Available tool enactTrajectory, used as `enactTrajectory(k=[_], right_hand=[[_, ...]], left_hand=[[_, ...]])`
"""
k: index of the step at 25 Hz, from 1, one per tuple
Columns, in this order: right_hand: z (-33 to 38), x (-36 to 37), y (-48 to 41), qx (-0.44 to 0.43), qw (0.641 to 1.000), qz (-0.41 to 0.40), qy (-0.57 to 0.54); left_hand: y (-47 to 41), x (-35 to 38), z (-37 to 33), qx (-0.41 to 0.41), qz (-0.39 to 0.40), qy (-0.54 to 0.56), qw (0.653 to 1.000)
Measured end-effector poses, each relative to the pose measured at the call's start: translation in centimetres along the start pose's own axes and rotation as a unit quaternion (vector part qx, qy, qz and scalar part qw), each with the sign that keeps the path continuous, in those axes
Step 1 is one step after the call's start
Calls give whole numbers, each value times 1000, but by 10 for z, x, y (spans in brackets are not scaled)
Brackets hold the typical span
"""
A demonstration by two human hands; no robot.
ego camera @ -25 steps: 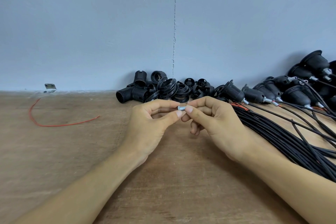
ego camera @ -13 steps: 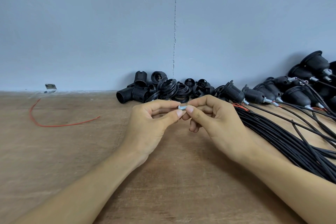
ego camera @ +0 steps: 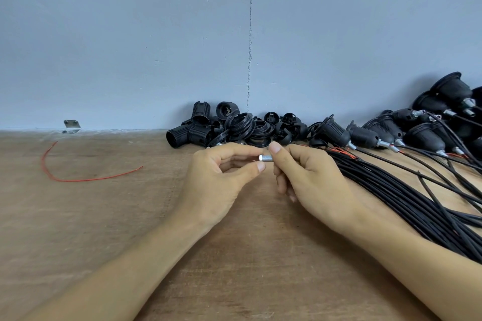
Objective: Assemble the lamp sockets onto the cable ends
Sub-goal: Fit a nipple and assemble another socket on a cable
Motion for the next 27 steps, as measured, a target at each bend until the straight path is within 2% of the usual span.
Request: enactTrajectory(k=[4,9,13,17,22,24,27], right_hand=[[-7,1,-2,37,999,11,10],[-5,2,-5,32,985,14,-169],[-3,3,-5,23,970,36,-240],[-3,2,-4,14,977,40,-211],[-12,2,-4,109,985,16,-134],[-9,3,-4,83,980,45,-178],[-2,7,-3,46,986,81,-139]], left_hand=[[1,3,-2,3,14,12,1000],[1,3,-1,2,10,15,1000],[1,2,0,-1,-3,14,1000],[1,-3,1,-2,-16,19,1000],[2,4,-1,0,-3,3,1000],[2,3,0,-3,-9,-1,1000],[2,-1,0,-3,-24,-6,1000]])
Point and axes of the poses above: each hand's wrist, its own y-axis away from the middle knuckle, its own x-axis out of the palm, z = x × y, the point moved 6 cm from there along -y, towards the middle knuckle, and after that the axes turned 5 degrees about z, right-handed, at the moved point
